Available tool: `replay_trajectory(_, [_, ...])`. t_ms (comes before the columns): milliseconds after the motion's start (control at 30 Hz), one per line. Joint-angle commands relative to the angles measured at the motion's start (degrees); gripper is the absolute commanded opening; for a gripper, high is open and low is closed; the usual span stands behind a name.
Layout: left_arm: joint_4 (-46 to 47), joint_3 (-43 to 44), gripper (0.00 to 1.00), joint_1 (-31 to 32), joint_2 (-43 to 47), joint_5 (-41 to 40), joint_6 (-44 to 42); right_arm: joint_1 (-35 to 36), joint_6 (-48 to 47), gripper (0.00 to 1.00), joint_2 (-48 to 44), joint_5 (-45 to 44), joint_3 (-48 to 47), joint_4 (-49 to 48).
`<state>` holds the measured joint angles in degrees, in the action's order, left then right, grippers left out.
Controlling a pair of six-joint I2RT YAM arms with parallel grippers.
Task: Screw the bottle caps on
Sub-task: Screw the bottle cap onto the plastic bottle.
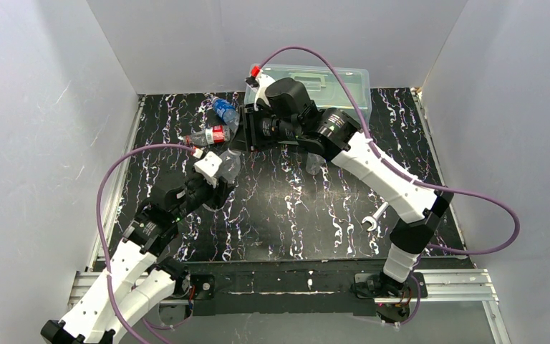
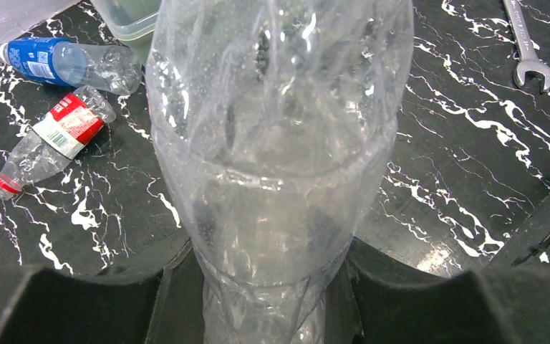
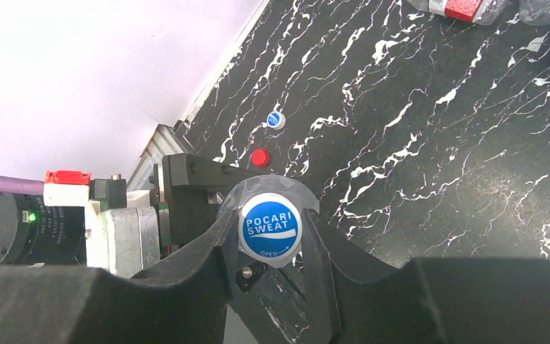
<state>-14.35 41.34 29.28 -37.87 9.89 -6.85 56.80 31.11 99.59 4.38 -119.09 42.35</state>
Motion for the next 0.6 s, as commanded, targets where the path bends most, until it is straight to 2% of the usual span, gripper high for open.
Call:
replay_trajectory(0, [7.0, 0.0, 0.00, 0.0, 1.7, 0.6, -1.5, 1.3, 1.1, 0.22, 1.5, -0.9, -2.4, 3.7])
replay_trajectory(100, [6.5, -0.7, 0.00, -0.1, 2.0, 1.1, -1.1, 1.3, 0.7, 0.32, 0.6, -1.8, -2.7, 3.4])
replay_trajectory(467, [5.3, -1.9, 0.00, 0.0, 2.9, 5.3, 1.5, 1.3, -4.3, 0.92, -6.9, -8.6, -0.9, 2.2])
replay_trajectory(567, [5.8, -2.4, 0.00, 0.0, 3.2, 7.4, 2.8, 1.2, -6.3, 0.98, -9.4, -8.9, 1.2, 1.7])
